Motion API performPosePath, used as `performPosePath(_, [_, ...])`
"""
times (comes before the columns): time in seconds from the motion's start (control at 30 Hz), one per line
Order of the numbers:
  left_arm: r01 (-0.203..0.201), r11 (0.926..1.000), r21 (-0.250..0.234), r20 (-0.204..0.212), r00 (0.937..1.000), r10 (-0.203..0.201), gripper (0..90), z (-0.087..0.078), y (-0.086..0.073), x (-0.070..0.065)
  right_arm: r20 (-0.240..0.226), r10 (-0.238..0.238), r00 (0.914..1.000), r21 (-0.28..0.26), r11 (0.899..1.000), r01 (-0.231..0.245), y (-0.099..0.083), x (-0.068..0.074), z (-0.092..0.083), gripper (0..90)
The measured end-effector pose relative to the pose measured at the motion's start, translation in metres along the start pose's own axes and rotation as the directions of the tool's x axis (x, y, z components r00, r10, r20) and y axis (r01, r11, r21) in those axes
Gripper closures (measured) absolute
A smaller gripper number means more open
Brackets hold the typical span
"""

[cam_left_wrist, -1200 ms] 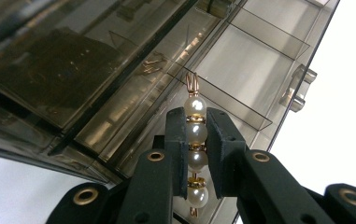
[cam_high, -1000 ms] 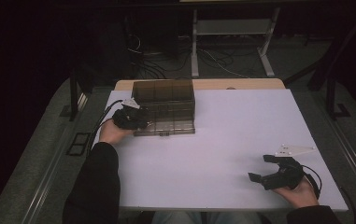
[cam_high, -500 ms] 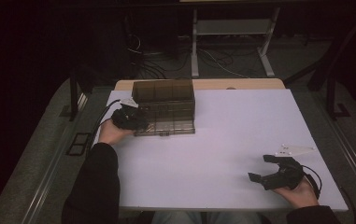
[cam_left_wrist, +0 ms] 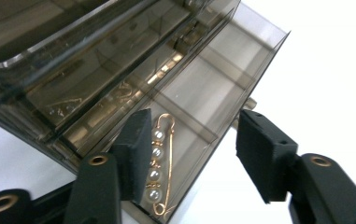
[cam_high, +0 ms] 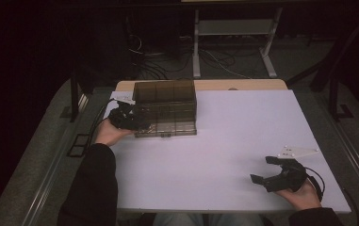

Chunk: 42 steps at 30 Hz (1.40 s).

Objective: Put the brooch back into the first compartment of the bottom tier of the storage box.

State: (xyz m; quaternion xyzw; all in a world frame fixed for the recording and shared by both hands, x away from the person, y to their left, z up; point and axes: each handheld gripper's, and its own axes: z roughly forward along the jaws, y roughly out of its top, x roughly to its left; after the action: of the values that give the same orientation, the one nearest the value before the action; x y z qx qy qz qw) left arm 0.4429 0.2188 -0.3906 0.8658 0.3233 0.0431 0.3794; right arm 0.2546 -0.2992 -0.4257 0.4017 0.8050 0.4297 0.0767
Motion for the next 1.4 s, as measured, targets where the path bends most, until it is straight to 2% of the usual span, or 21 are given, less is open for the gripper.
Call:
performPosePath(0.17, [0.006, 0.9998, -0.018, 0.008, 1.0, -0.006, 38.4, -0.006, 0.004, -0.007, -0.001, -0.004, 1.0, -0.006, 1.0, 0.004, 0.0, 0.001, 0.0, 0.2])
performPosePath(0.3, [0.002, 0.9997, -0.025, -0.005, 1.0, -0.003, 31.2, -0.009, 0.005, -0.015, -0.003, -0.003, 1.0, -0.009, 1.0, 0.003, 0.0, 0.002, -0.002, 0.2])
performPosePath(0.53, [0.005, 0.9983, -0.058, -0.01, 0.9999, -0.006, 25.0, -0.017, 0.004, -0.026, -0.006, -0.001, 1.0, -0.016, 1.0, 0.001, 0.0, 0.002, -0.002, 0.2])
performPosePath(0.57, [0.003, 0.9981, -0.061, -0.013, 0.9999, -0.004, 23.4, -0.018, 0.003, -0.027, -0.006, 0.0, 1.0, -0.016, 1.0, 0.0, 0.0, 0.002, -0.003, 0.2])
performPosePath(0.6, [0.006, 0.9983, -0.058, -0.009, 0.9999, -0.007, 18.0, -0.018, 0.003, -0.029, -0.008, 0.001, 1.0, -0.016, 1.0, -0.001, 0.0, 0.002, -0.003, 0.2])
performPosePath(0.67, [0.013, 0.9981, -0.06, -0.006, 0.9999, -0.013, 16.3, -0.02, 0.002, -0.031, -0.008, 0.0, 1.0, -0.017, 1.0, 0.0, 0.0, 0.002, -0.003, 0.2])
performPosePath(0.83, [0.034, 0.9947, -0.097, -0.024, 0.999, -0.037, 10.2, -0.026, -0.002, -0.037, -0.008, 0.0, 1.0, -0.019, 1.0, 0.0, 0.0, 0.002, -0.003, 0.2])
performPosePath(1.0, [0.038, 0.995, -0.093, -0.059, 0.9973, -0.044, 0.0, -0.029, -0.006, -0.043, -0.008, 0.004, 1.0, -0.021, 1.0, -0.005, 0.0, 0.002, -0.004, 0.2])
performPosePath(1.23, [0.056, 0.9859, -0.157, -0.066, 0.9955, -0.068, 0.0, -0.039, -0.019, -0.049, -0.009, 0.008, 0.9999, -0.023, 1.0, -0.008, 0.0, 0.002, -0.004, 0.2])
performPosePath(1.4, [0.064, 0.9807, -0.185, -0.071, 0.9944, -0.078, 0.0, -0.043, -0.028, -0.056, -0.01, 0.006, 0.9999, -0.024, 1.0, -0.006, 0.0, 0.002, -0.004, 0.2])
